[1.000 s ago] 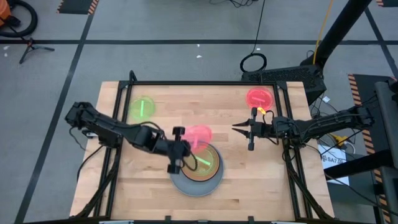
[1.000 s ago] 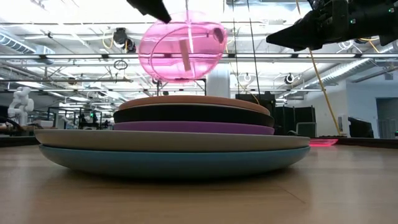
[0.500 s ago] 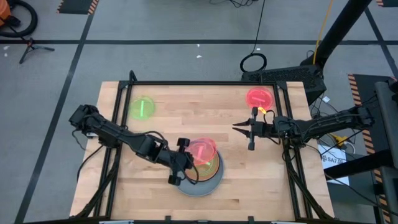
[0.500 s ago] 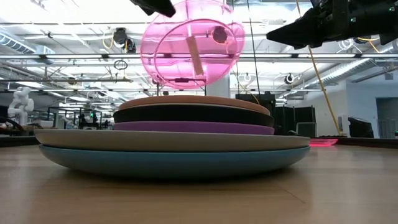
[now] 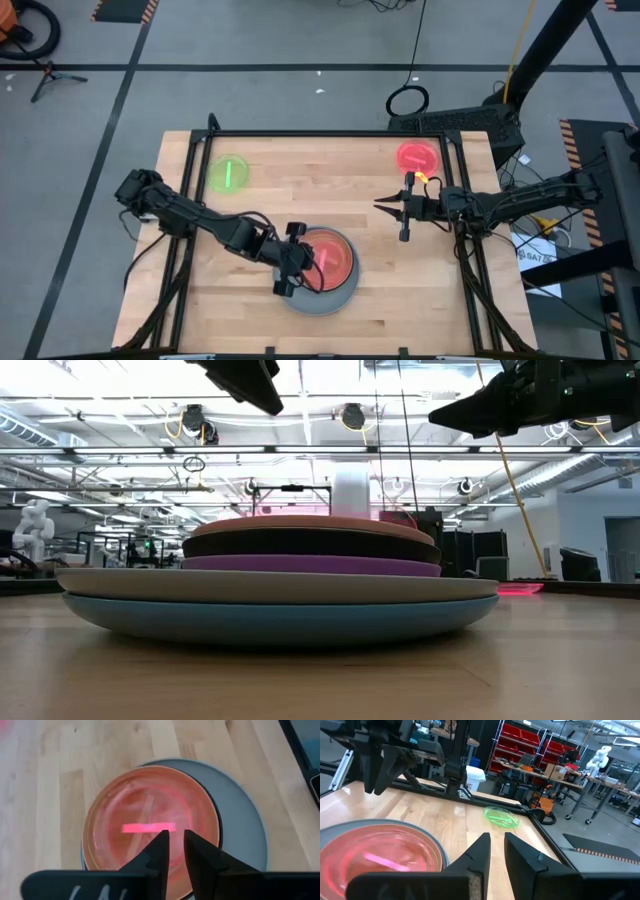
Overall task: Stack plastic plates
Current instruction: Stack the red transparent plate on top of the red transparent plate
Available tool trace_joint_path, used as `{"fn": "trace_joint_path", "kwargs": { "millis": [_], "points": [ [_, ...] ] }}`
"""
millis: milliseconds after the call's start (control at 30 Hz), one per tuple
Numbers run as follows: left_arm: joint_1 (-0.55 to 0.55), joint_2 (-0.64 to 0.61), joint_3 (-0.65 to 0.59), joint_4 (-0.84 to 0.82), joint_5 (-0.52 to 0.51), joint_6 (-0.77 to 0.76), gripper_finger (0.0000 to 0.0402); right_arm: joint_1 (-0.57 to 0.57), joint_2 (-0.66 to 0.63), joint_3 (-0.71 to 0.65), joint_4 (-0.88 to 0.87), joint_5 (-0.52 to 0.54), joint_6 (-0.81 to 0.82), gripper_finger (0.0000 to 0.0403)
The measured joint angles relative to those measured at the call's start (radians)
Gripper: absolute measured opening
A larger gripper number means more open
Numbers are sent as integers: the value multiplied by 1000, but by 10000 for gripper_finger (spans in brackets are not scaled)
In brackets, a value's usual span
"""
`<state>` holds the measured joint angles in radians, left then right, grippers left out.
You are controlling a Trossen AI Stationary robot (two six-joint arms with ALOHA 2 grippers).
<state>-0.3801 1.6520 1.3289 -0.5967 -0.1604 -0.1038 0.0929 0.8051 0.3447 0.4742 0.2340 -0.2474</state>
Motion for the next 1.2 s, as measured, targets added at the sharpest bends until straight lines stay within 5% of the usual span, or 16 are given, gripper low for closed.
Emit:
{"fn": "trace_joint_path", "kwargs": {
  "millis": [433, 667, 1200],
  "points": [
    [0, -2, 0, -30, -1, 43, 67, 0, 0, 0, 0, 3, 27, 50],
    [0, -2, 0, -135, -4, 81, 67, -2, 0, 33, -65, 152, 140, 50],
    [54, -2, 0, -389, -34, 197, 67, -2, 1, 103, -256, 165, 325, 50]
  ]
}}
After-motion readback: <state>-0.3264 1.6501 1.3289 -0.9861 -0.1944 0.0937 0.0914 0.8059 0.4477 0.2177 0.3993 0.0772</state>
